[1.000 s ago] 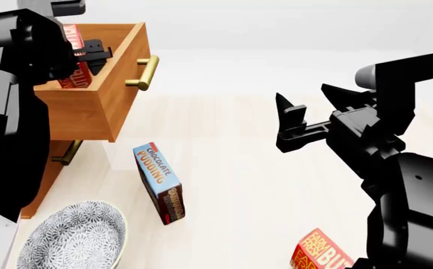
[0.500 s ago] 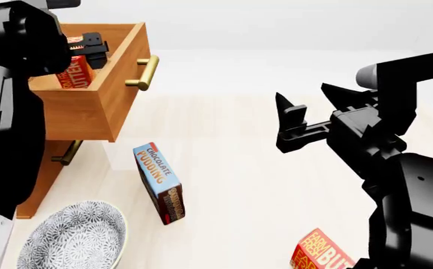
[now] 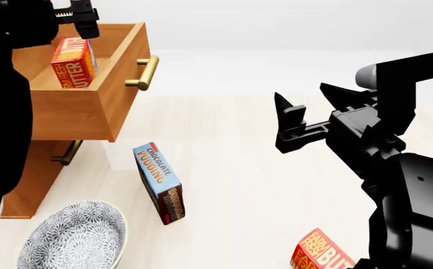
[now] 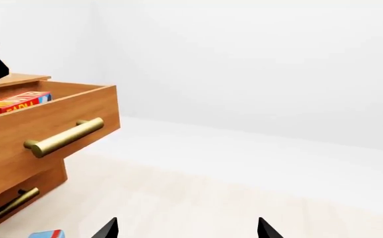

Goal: Put the butter at the front in the top drawer of the cabinet and close it.

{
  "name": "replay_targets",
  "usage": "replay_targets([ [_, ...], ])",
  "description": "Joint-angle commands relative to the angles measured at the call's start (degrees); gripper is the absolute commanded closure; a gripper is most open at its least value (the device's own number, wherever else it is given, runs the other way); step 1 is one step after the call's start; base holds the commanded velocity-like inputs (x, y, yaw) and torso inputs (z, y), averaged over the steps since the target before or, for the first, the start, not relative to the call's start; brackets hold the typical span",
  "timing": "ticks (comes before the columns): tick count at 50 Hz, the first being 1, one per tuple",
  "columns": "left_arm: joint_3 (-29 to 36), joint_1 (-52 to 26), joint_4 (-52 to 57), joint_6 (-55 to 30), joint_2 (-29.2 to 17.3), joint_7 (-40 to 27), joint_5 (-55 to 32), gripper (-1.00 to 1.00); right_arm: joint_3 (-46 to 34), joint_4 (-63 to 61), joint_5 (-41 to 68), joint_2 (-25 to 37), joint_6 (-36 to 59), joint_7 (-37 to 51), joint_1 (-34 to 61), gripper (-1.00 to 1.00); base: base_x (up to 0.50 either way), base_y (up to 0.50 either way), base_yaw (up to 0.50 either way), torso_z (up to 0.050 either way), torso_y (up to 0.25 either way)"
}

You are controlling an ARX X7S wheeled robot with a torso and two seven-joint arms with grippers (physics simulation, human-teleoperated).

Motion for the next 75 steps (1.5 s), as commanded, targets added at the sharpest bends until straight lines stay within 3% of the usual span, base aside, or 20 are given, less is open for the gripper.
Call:
replay_targets([
  [1, 2.59, -1.49, -0.01, 2.39, 0.4, 2.29, 0.17, -1.0, 0.15, -0.08, 0.43, 0.03, -0.11, 0.18, -0.17, -1.0, 0.0, 0.0, 0.0, 0.0, 0.0],
  [14, 7.39, -2.19, 0.0, 4.73, 2.63, 7.44, 0.38, -1.0, 0.44, 0.01, 0.96, 0.06, -0.48, 0.48, -0.46, -1.0, 0.0, 0.0, 0.0, 0.0, 0.0],
  [26, 11.75, -1.14, 0.0, 7.3, 6.62, 17.68, 0.06, -1.0, 1.4, 0.45, 1.71, -0.06, -1.87, 0.77, -1.35, -1.0, 0.0, 0.0, 0.0, 0.0, 0.0],
  [40, 16.01, -1.85, 0.59, 7.48, 10.04, 25.22, -3.72, -1.0, 1.92, 0.68, 2.7, -0.1, -2.48, 1.33, -1.65, -1.0, 0.0, 0.0, 0.0, 0.0, 0.0],
  [45, 17.0, 7.79, 27.34, -8.83, 7.66, 26.25, -6.0, -1.0, 1.86, 0.81, 3.06, -0.23, -2.66, 1.61, -1.67, -1.0, 0.0, 0.0, 0.0, 0.0, 0.0],
  [52, 17.34, 16.02, 48.45, -21.37, 5.57, 27.18, -8.8, -1.0, 1.83, 0.97, 3.53, -0.23, -2.77, 2.03, -1.61, -1.0, 0.0, 0.0, 0.0, 0.0, 0.0],
  [64, 16.46, 24.26, 68.55, -33.9, 3.31, 26.75, -11.85, -1.0, 2.04, 0.73, 4.19, -0.06, -2.56, 2.67, -1.46, -1.0, 0.0, 0.0, 0.0, 0.0, 0.0],
  [75, 14.96, 30.72, 79.71, -39.84, 2.86, 25.96, -14.2, -1.0, 2.38, 0.3, 4.83, 0.0, -2.37, 3.09, -1.65, -1.0, 0.0, 0.0, 0.0, 0.0, 0.0],
])
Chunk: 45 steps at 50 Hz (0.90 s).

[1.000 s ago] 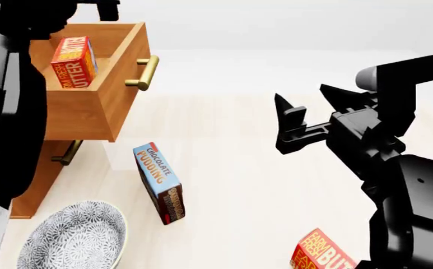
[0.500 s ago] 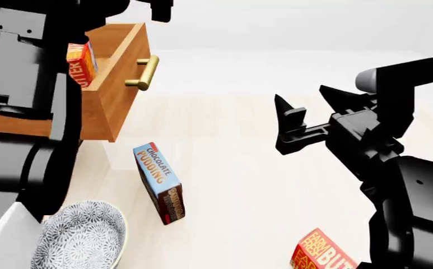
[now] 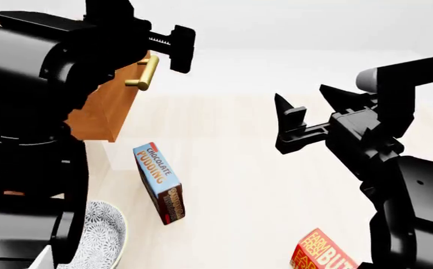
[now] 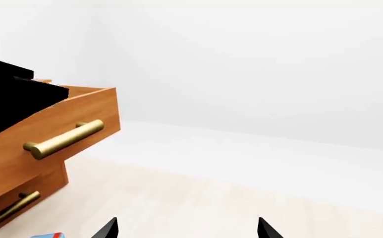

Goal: Put the butter at the front in the top drawer of the cabinet and close it.

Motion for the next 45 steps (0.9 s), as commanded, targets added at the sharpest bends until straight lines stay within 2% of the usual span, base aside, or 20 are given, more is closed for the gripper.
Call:
replay_targets([
  [1, -0.95, 6.83, 14.0, -7.95, -0.86, -0.4, -2.71, -1.0, 0.32, -0.23, 0.7, 0.09, 0.05, 0.47, -0.11, -1.0, 0.0, 0.0, 0.0, 0.0, 0.0],
  [4, -1.32, 8.0, 16.11, -8.84, -1.09, -1.54, -4.87, -1.0, 0.38, -0.27, 0.85, 0.14, 0.04, 0.61, -0.17, -1.0, 0.0, 0.0, 0.0, 0.0, 0.0],
  [11, -1.4, 9.75, 18.64, -8.83, -5.28, -17.54, -27.84, -1.0, 0.41, -0.41, 1.27, 0.23, 0.1, 0.86, -0.19, -1.0, 0.0, 0.0, 0.0, 0.0, 0.0],
  [16, -0.49, 10.24, 19.41, -8.5, -6.53, -21.7, -34.31, -1.0, 0.52, -0.46, 1.57, 0.26, 0.06, 1.03, -0.28, -1.0, 0.0, 0.0, 0.0, 0.0, 0.0],
  [26, 0.47, 11.67, 17.67, -6.49, -7.19, -23.22, -37.17, -1.0, 0.55, -0.44, 2.14, 0.34, -0.1, 1.44, -0.44, -1.0, 0.0, 0.0, 0.0, 0.0, 0.0],
  [45, 5.68, 15.22, 10.0, 2.29, -8.37, -21.46, -33.82, -1.0, 0.93, -0.82, 3.32, 0.38, -0.52, 2.11, -1.08, -1.0, 0.0, 0.0, 0.0, 0.0, 0.0],
])
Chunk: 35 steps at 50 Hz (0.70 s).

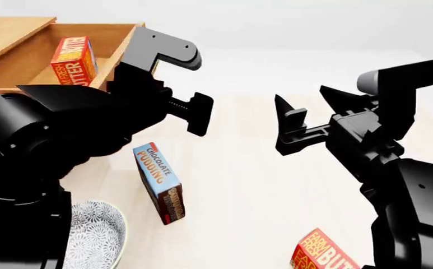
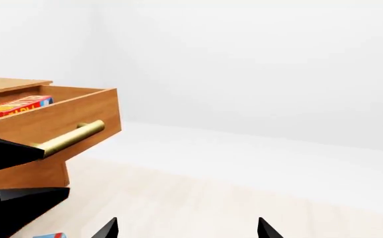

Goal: Put the butter at the front in the top drawer of the cabinet and close it.

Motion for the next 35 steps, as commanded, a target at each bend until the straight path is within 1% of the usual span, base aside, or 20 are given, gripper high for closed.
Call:
replay_targets([
  [1, 2.69, 1.65, -4.23, 4.52, -0.72, 0.29, 0.84, -1.0, 0.18, -0.2, 0.72, 0.05, -0.3, 0.4, -0.35, -1.0, 0.0, 0.0, 0.0, 0.0, 0.0],
  [17, 2.03, 3.09, -7.67, 6.85, -1.13, -1.66, 2.47, -1.0, 0.29, -0.19, 1.62, 0.18, -0.57, 1.16, -0.65, -1.0, 0.0, 0.0, 0.0, 0.0, 0.0],
  [35, -1.5, 2.71, -6.11, 4.96, -3.71, -5.22, 1.91, -1.0, 0.19, -0.5, 2.51, 0.55, -0.19, 1.9, -0.6, -1.0, 0.0, 0.0, 0.0, 0.0, 0.0],
])
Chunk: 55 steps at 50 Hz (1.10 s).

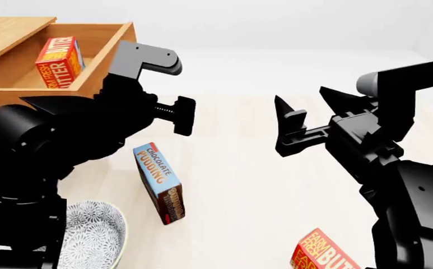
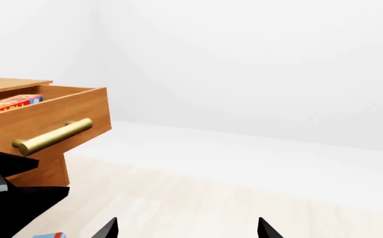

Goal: Put the butter at the front in the top drawer of the cabinet and close it.

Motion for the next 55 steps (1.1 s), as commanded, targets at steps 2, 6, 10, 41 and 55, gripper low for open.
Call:
replay_targets([
  [2, -1.75, 0.17, 0.42, -0.56, -1.72, -2.14, 1.16, -1.0, -0.21, -0.32, 0.65, 0.27, 0.38, 0.48, 0.16, -1.0, 0.0, 0.0, 0.0, 0.0, 0.0],
  [6, -1.69, -0.07, 0.35, -0.43, -2.11, -2.3, 1.29, -1.0, -0.16, -0.52, 0.84, 0.33, 0.52, 0.6, 0.18, -1.0, 0.0, 0.0, 0.0, 0.0, 0.0],
  [10, -1.72, -0.36, -0.06, -0.17, -2.7, -2.61, 1.67, -1.0, -0.08, -0.5, 1.06, 0.41, 0.52, 0.69, 0.23, -1.0, 0.0, 0.0, 0.0, 0.0, 0.0],
  [41, -1.26, -3.11, -12.07, 7.04, -6.83, -3.5, 8.0, -1.0, -0.38, -0.03, 2.47, 0.71, 0.26, 1.93, 0.27, -1.0, 0.0, 0.0, 0.0, 0.0, 0.0],
  [55, -2.37, -3.08, -14.78, 8.06, -9.62, -5.33, 9.89, -1.0, -0.27, 0.69, 3.13, 0.89, -0.33, 2.41, 0.21, -1.0, 0.0, 0.0, 0.0, 0.0, 0.0],
])
